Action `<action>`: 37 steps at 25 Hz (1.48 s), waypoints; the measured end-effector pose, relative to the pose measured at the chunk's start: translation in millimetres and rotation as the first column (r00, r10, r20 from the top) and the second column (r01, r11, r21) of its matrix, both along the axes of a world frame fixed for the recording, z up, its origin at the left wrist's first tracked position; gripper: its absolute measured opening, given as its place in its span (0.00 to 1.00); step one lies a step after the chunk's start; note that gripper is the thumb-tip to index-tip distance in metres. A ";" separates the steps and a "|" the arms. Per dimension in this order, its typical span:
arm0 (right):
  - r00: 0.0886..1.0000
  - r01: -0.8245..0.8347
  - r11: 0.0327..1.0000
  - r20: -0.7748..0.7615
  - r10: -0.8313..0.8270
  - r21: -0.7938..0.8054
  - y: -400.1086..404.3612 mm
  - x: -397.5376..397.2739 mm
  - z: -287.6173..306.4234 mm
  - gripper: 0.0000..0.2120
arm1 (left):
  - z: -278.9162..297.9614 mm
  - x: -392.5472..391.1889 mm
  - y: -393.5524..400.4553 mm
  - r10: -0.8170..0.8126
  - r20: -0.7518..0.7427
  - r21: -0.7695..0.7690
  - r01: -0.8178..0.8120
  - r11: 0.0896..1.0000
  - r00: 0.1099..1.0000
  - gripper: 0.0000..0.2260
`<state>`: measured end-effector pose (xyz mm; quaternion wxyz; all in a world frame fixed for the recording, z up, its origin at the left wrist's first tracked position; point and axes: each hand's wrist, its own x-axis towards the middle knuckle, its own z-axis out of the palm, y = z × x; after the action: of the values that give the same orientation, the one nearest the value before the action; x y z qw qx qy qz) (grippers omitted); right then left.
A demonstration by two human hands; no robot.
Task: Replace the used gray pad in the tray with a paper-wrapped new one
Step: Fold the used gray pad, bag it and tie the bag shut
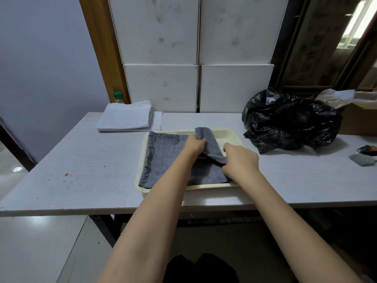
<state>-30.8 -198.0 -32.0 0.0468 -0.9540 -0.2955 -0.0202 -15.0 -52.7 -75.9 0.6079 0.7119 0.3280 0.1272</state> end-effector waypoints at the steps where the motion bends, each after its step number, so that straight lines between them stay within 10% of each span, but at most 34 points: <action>1: 0.998 0.055 0.992 -0.001 -0.055 0.117 -8.3 -2.0 -4.4 0.16 | -1.2 -0.7 1.6 0.027 -0.023 0.007 -0.027 1.000 0.999 0.14; 6: 0.955 0.209 0.698 -0.297 0.005 0.685 -17.4 -11.0 -40.0 0.17 | -5.7 1.0 7.4 0.033 -0.069 0.060 -0.029 0.998 0.997 0.08; 11: 0.944 -0.242 0.904 -0.130 0.304 0.352 -10.4 -7.8 -52.3 0.28 | -8.4 5.8 18.9 0.098 -0.137 0.247 -0.062 0.967 0.986 0.11; 15: 0.826 -0.373 0.889 -0.341 0.449 0.266 -18.0 -5.4 -43.3 0.27 | -12.8 5.4 12.8 0.129 -0.179 0.473 -0.030 0.881 0.975 0.09; 20: 0.743 -0.514 0.857 -0.518 0.424 -0.035 -16.0 2.4 -34.2 0.23 | -13.1 3.1 -9.9 0.160 -0.226 0.817 0.097 0.569 0.961 0.12; 24: 0.789 -0.320 0.910 -0.458 0.410 0.262 -1.9 41.5 -13.2 0.20 | -14.6 0.3 -4.6 0.152 -0.210 0.813 0.086 0.576 0.966 0.11; 30: 0.888 -0.450 0.892 -0.083 0.452 0.033 65.7 73.9 -51.5 0.28 | -17.8 -11.7 16.5 -0.021 -0.092 0.688 0.079 0.722 0.996 0.06; 37: 0.935 -0.346 0.932 -0.129 0.331 -0.111 67.5 74.5 -74.4 0.31 | -5.1 -26.7 -20.2 -0.049 -0.440 0.786 0.411 0.462 0.897 0.22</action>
<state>43.7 -130.5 -106.4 0.0024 -0.8894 -0.4533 0.0593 -41.6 -72.9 -81.0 0.1101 0.9670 0.2221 0.0580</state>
